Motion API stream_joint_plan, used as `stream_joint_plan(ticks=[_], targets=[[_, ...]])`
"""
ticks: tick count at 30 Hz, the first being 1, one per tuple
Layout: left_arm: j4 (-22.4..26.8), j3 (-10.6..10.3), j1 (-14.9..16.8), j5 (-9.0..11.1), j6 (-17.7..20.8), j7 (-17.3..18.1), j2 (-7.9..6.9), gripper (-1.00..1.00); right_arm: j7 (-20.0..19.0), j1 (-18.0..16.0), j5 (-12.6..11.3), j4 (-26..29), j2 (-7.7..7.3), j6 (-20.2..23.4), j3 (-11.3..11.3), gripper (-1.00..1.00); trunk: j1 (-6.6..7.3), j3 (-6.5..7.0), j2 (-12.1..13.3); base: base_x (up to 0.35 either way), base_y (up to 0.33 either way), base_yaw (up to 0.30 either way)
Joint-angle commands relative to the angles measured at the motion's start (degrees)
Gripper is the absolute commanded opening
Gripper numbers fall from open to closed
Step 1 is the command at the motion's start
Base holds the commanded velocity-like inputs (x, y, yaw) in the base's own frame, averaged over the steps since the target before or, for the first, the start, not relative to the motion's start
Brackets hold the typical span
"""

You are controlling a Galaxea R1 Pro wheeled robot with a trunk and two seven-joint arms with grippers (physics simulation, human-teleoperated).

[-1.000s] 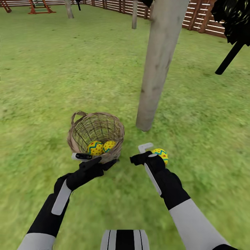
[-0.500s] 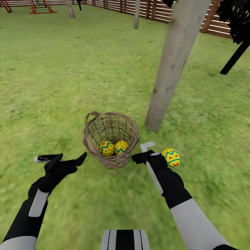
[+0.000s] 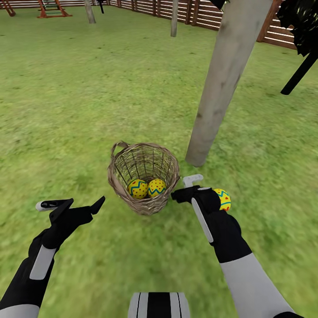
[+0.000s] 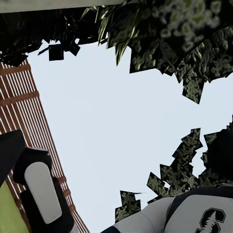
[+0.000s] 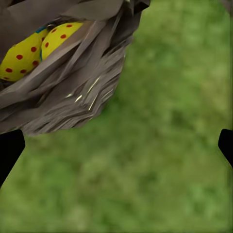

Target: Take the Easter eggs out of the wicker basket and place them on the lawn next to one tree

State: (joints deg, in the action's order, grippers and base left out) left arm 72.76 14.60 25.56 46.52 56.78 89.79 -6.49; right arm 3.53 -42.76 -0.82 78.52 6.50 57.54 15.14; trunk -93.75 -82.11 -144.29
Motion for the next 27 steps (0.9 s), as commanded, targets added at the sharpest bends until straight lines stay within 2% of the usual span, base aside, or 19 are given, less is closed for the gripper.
stream_joint_plan(ticks=[1,11,18,27], targets=[[0.0,0.0,0.0,0.0,0.6,0.2,-0.01,1.0,0.4,0.0,-0.1,0.1,0.02,0.3,0.1,1.0,0.01,-0.04,0.0,0.0,0.0,0.0],[-0.1,0.0,0.0,-0.1,0.5,0.2,-0.09,1.0,0.4,0.0,-0.1,0.3,0.09,0.4,0.1,1.0,0.01,-0.04,0.0,0.0,0.0,0.0],[-2.9,0.4,-0.1,0.0,0.5,0.2,0.05,1.0,0.4,0.0,-0.1,0.2,0.02,0.4,0.1,1.0,0.01,-0.04,0.0,0.0,0.0,0.0],[-3.3,0.6,-0.1,-0.1,0.7,0.2,-0.02,1.0,0.4,0.0,-0.2,0.1,0.0,0.4,0.1,1.0,0.24,1.96,0.1,0.0,0.0,0.0]])
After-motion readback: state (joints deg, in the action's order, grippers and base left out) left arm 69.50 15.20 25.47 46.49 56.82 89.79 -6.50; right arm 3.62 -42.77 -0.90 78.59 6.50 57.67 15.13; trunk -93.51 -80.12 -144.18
